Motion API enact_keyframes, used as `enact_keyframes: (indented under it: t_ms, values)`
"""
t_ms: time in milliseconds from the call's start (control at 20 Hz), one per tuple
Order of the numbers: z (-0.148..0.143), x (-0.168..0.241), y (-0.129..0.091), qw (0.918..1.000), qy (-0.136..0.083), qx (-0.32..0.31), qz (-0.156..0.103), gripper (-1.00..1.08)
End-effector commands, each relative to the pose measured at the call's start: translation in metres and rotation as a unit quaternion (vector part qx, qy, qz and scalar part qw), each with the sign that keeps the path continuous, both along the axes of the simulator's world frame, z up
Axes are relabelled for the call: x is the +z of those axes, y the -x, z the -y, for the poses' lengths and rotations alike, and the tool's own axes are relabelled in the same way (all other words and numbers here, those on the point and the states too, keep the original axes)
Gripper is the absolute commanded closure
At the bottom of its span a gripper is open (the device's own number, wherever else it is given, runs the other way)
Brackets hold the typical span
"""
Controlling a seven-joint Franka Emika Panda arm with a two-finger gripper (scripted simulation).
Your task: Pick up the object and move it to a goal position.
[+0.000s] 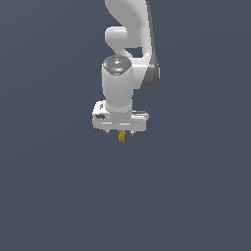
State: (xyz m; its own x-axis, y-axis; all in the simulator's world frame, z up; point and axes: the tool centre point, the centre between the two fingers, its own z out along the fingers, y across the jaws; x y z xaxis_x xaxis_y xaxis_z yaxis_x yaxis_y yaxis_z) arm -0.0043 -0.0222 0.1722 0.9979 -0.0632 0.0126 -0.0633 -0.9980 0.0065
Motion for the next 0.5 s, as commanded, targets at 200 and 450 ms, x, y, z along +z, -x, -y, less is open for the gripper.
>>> enact_keyframes:
  t_ms: [200,450]
  values:
    - [-0.005,-0.031,0.023,0.9999,-0.002,-0.013,-0.002,-0.92]
    - [-0.009,-0.062,0.052,0.9996,-0.003,-0.028,-0.003,-0.92]
